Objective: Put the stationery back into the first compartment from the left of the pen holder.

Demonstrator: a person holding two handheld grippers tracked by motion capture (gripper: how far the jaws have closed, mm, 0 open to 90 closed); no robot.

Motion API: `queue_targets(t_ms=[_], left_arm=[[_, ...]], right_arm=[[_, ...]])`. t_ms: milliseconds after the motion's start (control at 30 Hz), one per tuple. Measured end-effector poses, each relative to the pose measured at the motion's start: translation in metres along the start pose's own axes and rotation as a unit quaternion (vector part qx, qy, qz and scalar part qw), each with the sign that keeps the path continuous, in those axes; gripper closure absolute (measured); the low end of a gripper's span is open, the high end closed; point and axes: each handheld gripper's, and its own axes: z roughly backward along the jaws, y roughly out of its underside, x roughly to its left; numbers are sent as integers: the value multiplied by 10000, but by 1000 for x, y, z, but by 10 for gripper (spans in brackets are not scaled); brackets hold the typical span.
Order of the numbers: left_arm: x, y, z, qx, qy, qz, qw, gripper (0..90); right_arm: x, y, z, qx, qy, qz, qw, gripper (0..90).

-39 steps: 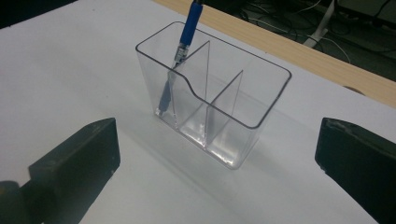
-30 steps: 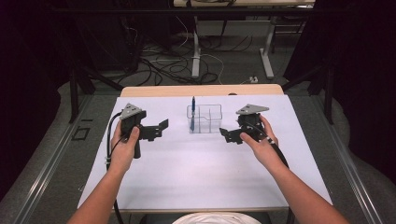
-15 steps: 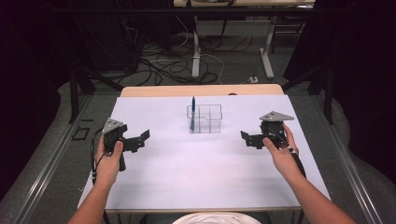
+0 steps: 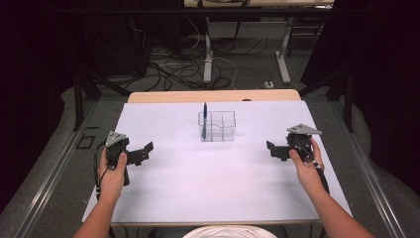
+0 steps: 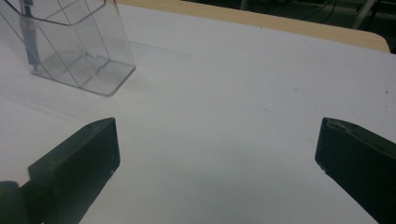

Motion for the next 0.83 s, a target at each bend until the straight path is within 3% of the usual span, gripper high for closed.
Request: queue_targets(t_ms=[233, 533, 833], left_arm=[[8, 7, 0, 62, -148, -161, 9997, 2], [13, 10, 0, 67, -219, -102, 9997, 2], [13, 11, 0, 81, -248, -134, 9996, 2]], right_arm=[[-10, 6, -4, 70, 92, -150, 9998, 0], [-18, 12, -7, 122, 135, -283, 9994, 0], [-19, 14, -8, 170, 159, -250, 9994, 0]])
